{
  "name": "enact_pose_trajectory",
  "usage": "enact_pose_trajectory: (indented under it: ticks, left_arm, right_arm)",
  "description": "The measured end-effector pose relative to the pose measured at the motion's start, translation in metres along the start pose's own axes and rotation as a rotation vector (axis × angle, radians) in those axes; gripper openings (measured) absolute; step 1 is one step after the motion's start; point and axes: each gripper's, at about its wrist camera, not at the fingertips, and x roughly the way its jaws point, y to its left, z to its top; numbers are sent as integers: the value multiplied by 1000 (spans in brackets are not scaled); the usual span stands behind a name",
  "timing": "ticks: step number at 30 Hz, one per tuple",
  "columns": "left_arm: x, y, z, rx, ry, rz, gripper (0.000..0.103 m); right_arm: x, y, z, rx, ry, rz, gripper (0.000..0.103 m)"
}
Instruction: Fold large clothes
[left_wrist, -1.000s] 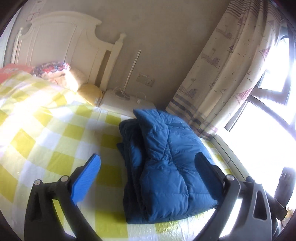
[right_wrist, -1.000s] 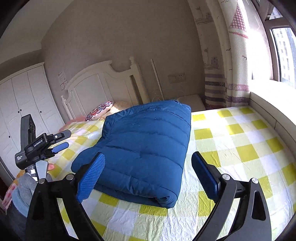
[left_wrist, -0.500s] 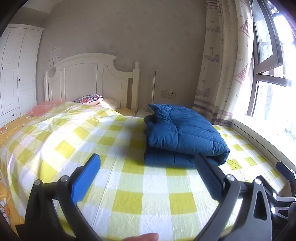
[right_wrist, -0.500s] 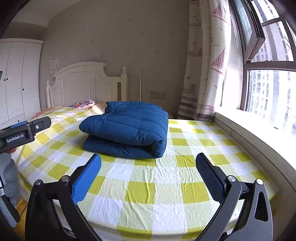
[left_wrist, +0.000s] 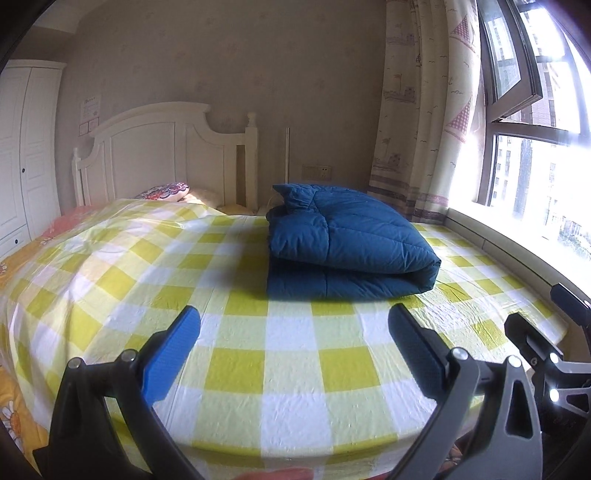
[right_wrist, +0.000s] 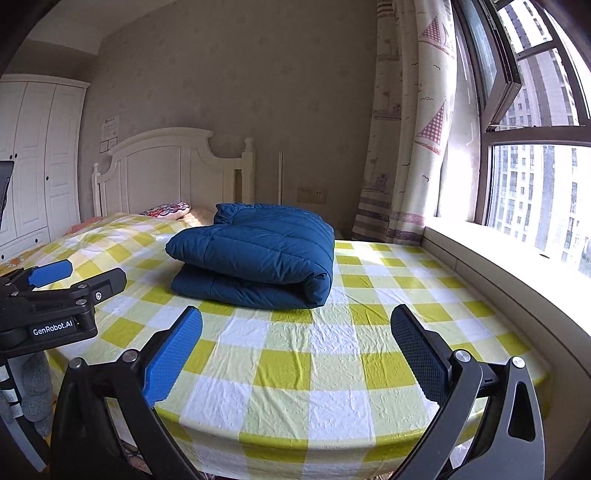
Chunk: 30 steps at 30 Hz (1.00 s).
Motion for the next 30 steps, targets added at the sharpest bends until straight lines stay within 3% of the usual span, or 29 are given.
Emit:
enact_pose_trajectory:
  ticks: [30]
  left_arm:
    - [3,-2,-9,23,5,22,101]
  right_arm:
    - [0,5,-3,10,2,13,98]
